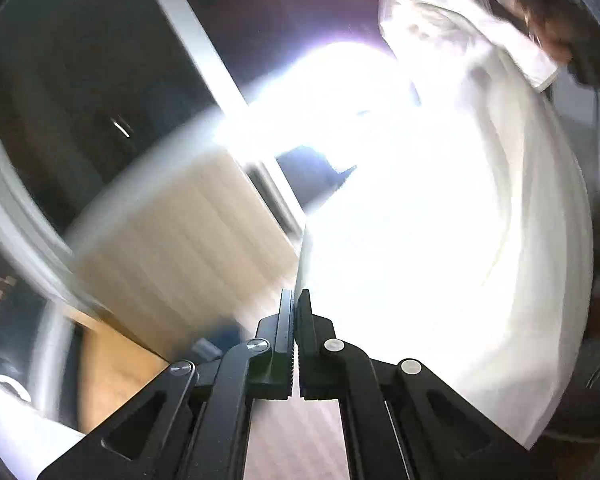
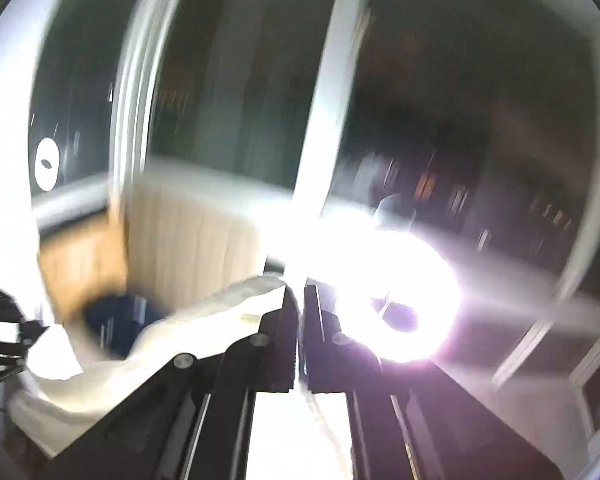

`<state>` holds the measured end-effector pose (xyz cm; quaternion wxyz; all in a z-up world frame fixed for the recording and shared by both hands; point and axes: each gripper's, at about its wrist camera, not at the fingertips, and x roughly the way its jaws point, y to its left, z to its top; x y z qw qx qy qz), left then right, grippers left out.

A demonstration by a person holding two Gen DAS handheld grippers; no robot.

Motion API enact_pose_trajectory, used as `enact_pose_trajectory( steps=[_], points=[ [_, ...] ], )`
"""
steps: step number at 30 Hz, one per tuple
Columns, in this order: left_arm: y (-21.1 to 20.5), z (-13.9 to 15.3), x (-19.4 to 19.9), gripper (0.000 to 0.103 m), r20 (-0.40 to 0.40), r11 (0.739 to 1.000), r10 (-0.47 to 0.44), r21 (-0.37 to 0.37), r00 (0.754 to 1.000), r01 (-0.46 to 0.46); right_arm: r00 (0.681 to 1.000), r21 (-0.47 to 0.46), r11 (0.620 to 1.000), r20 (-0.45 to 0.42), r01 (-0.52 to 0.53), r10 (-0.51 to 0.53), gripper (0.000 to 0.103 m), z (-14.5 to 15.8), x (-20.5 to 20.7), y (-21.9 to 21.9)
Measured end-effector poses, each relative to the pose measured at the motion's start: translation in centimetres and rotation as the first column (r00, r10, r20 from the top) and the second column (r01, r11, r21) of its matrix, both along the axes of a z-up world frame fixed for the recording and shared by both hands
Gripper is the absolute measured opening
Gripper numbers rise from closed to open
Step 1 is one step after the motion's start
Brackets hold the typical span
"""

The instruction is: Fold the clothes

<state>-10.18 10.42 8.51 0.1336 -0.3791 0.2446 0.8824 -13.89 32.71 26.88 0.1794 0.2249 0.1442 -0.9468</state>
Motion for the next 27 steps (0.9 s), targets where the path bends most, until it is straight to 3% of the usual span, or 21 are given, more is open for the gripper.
enact_pose_trajectory(
  steps=[3,6,8,10,14,18,19,22,25,27],
  points=[
    [-1.3,-7.3,-3.0,0.001,0.152,0.999,-0.001,0.054,0.988,-0.007,0.992,0.066,0.998,0.126,0.016,-0.024,0.002,-8.4,-2.9,-1.0],
    [-2.9,-10.2,-3.9,0.001,0.215,0.996,-0.005,0.089,0.977,-0.015,0.971,0.11,0.99,0.213,0.085,-0.107,0.002,-13.5,-5.6,0.7],
    [-1.9,-11.6,-1.7,0.001,0.22,0.996,-0.036,0.092,0.975,0.016,0.952,0.136,0.983,0.263,0.123,-0.155,0.003,-16.1,-7.2,2.3],
    [0.5,-13.9,1.5,0.002,0.242,0.991,-0.06,0.127,0.968,0.03,0.938,0.13,0.98,0.294,0.149,-0.182,0.003,-17.3,-8.4,3.5],
    [3.1,-17.5,0.2,0.005,0.251,0.996,-0.063,0.076,0.966,0.045,0.926,0.119,0.98,0.326,0.162,-0.193,0.003,-17.8,-10.0,4.7],
    [4.0,-19.9,-1.4,0.005,0.308,0.99,-0.069,0.135,0.949,0.028,0.938,0.139,0.982,0.307,0.126,-0.164,0.003,-17.1,-10.0,4.2],
    [3.8,-20.2,-1.5,0.006,0.325,0.986,-0.073,0.166,0.943,0.019,0.941,0.143,0.983,0.301,0.116,-0.155,0.003,-16.9,-10.0,4.0],
    [2.6,-19.3,-0.6,0.021,0.328,0.972,-0.075,0.236,0.942,-0.005,0.948,0.148,0.985,0.289,0.089,-0.129,0.003,-16.6,-10.4,3.4],
    [1.4,-18.1,0.7,0.027,0.327,0.952,-0.074,0.303,0.942,-0.03,0.954,0.142,0.988,0.281,0.067,-0.105,0.003,-16.4,-10.4,3.4],
    [1.4,-17.7,1.2,0.039,0.332,0.94,-0.094,0.339,0.939,-0.025,0.956,0.128,0.991,0.283,0.045,-0.08,0.003,-16.2,-10.1,3.4]
  ],
)
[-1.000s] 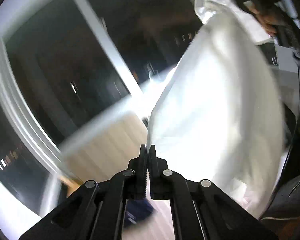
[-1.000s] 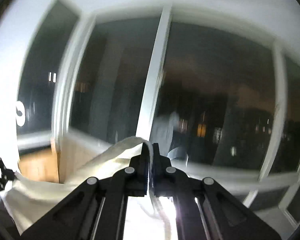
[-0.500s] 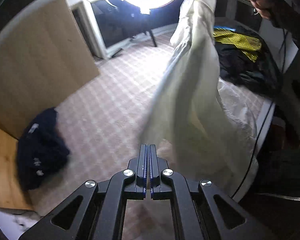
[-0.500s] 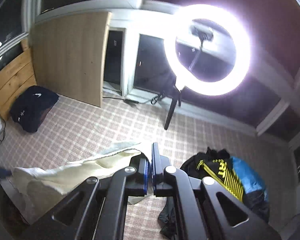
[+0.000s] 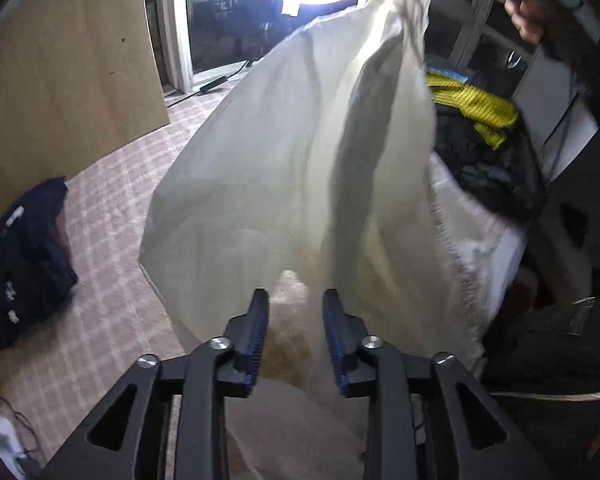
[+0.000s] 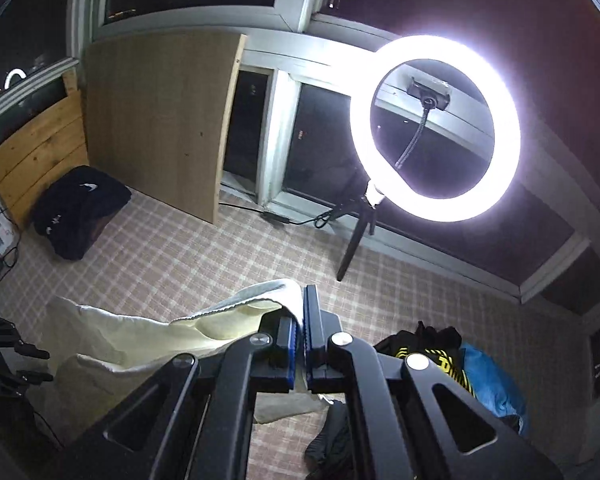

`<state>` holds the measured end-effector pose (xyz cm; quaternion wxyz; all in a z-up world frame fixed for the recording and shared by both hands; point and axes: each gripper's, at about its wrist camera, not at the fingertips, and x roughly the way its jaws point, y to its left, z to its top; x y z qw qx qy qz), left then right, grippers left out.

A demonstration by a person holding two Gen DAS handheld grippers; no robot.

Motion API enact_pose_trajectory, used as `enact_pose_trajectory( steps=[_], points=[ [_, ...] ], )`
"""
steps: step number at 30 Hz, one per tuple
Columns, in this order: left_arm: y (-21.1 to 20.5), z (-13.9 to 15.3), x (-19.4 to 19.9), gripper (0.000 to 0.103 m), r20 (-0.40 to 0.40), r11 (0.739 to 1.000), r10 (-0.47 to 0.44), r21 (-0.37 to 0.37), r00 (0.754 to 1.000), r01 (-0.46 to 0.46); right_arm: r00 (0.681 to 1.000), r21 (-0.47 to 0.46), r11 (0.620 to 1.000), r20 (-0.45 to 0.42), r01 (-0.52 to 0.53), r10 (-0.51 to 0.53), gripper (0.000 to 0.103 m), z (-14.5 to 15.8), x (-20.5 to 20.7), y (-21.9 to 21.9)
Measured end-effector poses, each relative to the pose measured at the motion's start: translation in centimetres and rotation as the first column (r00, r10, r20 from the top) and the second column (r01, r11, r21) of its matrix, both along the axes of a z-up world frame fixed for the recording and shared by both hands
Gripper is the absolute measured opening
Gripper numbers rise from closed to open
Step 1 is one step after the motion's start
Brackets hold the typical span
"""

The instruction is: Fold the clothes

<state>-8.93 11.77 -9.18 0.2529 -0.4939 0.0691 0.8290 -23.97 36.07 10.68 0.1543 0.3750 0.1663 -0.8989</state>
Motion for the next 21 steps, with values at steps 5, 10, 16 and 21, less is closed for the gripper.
enact_pose_trajectory(
  steps=[5,10,16,21],
  points=[
    [2.4,-1.7,-0.3,0.04,0.036,0.998,-0.054,-0.026,0.998,0.055,0.999,0.009,0.999,-0.007,-0.045,0.045,0.003,-0.2,0.5,-0.4],
    [1.9,-3.5,-1.5,0.0,0.084,0.998,0.004,-0.059,0.996,0.001,0.998,0.005,0.998,-0.013,-0.057,0.057,0.003,-0.2,0.8,-0.1],
    [0.5,0.5,-0.3,0.0,-0.022,0.998,0.029,-0.059,0.999,-0.03,0.999,-0.009,0.999,-0.013,-0.048,0.048,0.003,-0.1,1.3,1.4],
    [-1.1,3.6,-0.9,0.0,-0.066,0.998,0.034,-0.055,0.997,-0.038,0.999,-0.027,0.999,-0.008,-0.046,0.046,0.003,0.0,1.7,2.2]
  ],
)
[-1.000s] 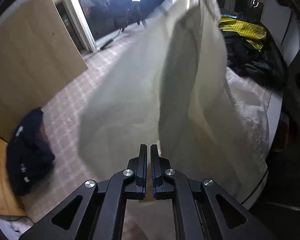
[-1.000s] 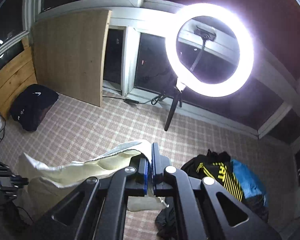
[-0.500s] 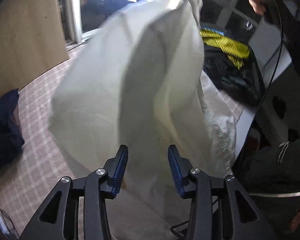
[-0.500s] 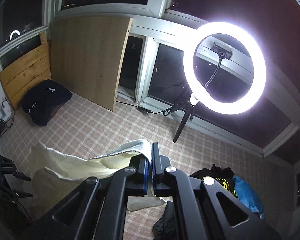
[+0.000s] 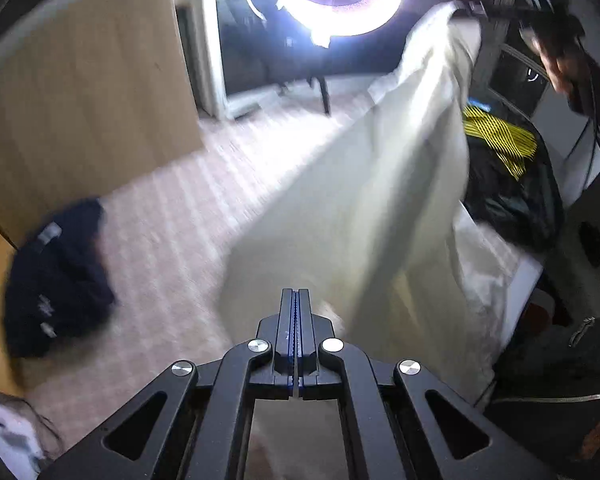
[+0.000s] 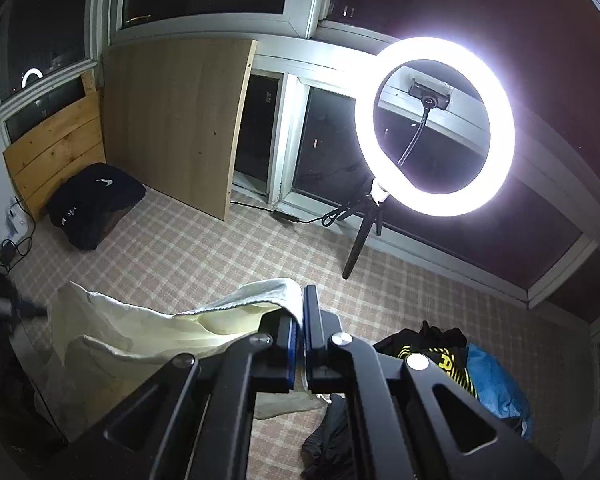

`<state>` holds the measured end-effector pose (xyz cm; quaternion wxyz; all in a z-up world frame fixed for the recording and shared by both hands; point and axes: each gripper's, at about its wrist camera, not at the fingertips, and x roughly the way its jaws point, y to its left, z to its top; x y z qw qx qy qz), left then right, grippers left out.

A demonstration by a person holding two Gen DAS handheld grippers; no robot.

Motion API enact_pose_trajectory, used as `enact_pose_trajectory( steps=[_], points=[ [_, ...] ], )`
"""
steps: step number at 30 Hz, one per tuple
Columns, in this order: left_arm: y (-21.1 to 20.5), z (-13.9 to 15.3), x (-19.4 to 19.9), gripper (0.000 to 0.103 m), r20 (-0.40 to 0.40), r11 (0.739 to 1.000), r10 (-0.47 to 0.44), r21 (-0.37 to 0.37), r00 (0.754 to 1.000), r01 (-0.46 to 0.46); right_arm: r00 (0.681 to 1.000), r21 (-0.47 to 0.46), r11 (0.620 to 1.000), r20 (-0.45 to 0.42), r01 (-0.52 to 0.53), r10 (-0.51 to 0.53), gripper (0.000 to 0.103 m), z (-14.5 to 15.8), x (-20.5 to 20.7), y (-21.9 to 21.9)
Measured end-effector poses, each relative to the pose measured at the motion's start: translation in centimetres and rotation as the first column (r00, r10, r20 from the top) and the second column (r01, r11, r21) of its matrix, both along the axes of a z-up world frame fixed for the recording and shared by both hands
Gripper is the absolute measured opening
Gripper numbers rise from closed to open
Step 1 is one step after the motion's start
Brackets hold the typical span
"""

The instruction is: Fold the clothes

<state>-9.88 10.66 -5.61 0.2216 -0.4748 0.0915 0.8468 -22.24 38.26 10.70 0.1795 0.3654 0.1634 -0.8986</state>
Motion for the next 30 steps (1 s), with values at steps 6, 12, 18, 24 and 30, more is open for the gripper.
enact_pose_trajectory(
  steps=[6,12,18,24,30],
  points=[
    [2.6,-1.7,-0.1,0.053,0.074,0.987,-0.153,-0.04,0.985,0.156,1.0,0.006,1.0,0.004,-0.003,0.003,0.003,0.0,0.1,-0.1],
    [4.3,-6.1,-1.2,0.001,0.182,0.982,-0.169,-0.049,0.969,0.181,1.0,0.004,1.0,0.012,-0.003,0.003,0.003,-0.4,0.1,-0.2],
    [2.3,-2.9,-0.2,0.0,0.126,0.995,-0.097,-0.024,0.987,0.1,1.0,0.024,1.0,0.015,0.004,-0.004,0.003,-1.0,0.5,0.3],
    [-0.4,0.0,-1.7,0.0,0.029,0.996,-0.022,-0.089,0.999,0.024,1.0,-0.034,0.999,0.017,0.003,-0.002,0.003,-0.2,0.9,1.6],
    [-0.3,-3.1,-5.0,0.028,0.043,0.981,0.001,-0.196,0.999,0.007,0.999,-0.028,0.999,0.006,-0.032,0.032,0.003,0.1,1.6,0.7]
  ],
)
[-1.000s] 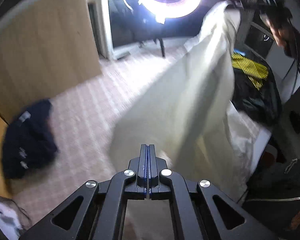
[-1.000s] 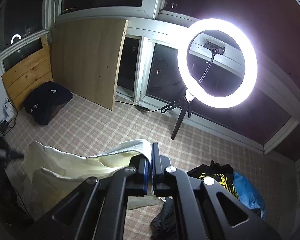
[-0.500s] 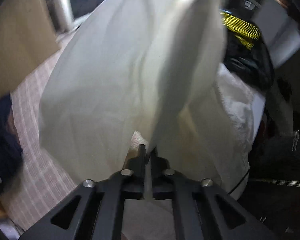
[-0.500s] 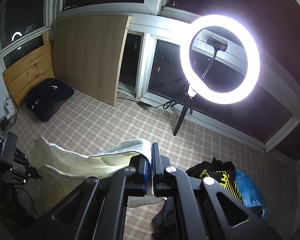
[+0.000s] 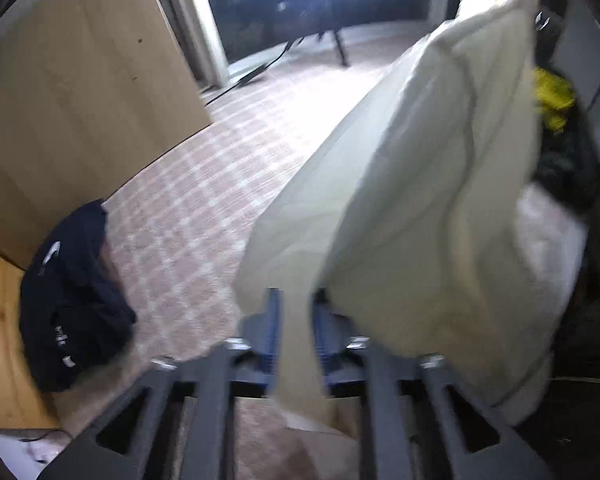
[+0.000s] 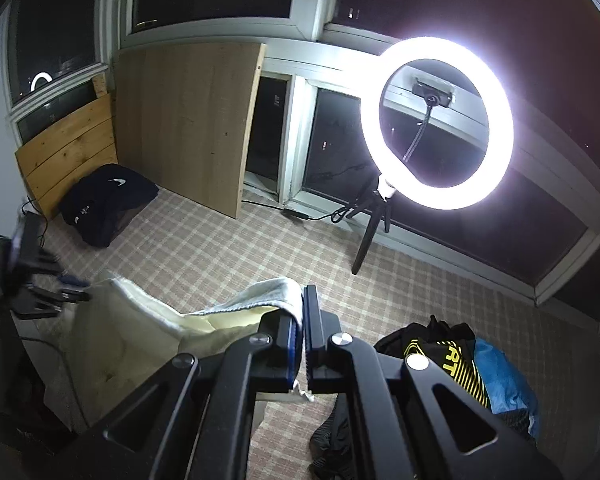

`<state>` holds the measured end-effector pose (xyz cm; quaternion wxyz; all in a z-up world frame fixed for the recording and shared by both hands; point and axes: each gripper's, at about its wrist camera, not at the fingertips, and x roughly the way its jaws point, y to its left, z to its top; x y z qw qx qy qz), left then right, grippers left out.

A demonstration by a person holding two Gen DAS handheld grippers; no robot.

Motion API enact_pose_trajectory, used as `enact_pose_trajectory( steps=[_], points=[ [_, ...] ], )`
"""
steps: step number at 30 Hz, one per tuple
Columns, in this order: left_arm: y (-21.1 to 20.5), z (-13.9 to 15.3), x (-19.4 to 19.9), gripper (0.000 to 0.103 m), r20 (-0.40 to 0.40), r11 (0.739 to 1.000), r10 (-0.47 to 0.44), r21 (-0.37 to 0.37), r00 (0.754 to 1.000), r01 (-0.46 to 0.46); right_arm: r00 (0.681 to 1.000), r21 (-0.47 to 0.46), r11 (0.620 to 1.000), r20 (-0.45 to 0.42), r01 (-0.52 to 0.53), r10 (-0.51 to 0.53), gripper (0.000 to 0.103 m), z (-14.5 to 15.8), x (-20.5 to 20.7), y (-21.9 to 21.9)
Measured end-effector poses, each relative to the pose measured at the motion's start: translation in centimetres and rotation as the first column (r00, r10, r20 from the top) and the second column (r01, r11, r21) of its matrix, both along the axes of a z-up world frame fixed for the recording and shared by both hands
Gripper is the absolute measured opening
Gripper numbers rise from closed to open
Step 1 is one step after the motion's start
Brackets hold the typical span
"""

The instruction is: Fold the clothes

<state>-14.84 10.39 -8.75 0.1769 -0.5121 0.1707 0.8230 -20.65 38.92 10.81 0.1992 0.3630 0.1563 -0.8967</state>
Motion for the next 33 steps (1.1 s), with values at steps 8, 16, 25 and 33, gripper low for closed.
enact_pose_trajectory(
  steps=[8,16,25,33],
  points=[
    [-1.9,-0.3,0.0,0.064,0.015,0.999,-0.032,0.0,0.999,0.032,1.0,0.0,1.0,0.007,-0.002,0.002,0.003,0.1,-0.1,0.2],
    [-2.9,-4.2,-2.7,0.065,0.174,0.995,-0.019,0.104,0.985,0.001,1.0,0.002,1.0,0.018,-0.017,0.017,0.003,0.0,-0.4,-0.8],
    [-0.5,-5.3,-0.7,0.019,0.252,0.969,-0.09,0.244,0.963,0.027,0.999,0.033,0.999,0.033,0.0,-0.001,0.003,-0.5,-1.2,-0.9],
    [-1.1,-3.6,1.1,0.001,0.185,0.973,0.002,0.224,0.983,-0.045,1.0,0.047,0.999,0.023,0.001,-0.002,0.003,-1.0,-1.1,-0.5]
  ],
)
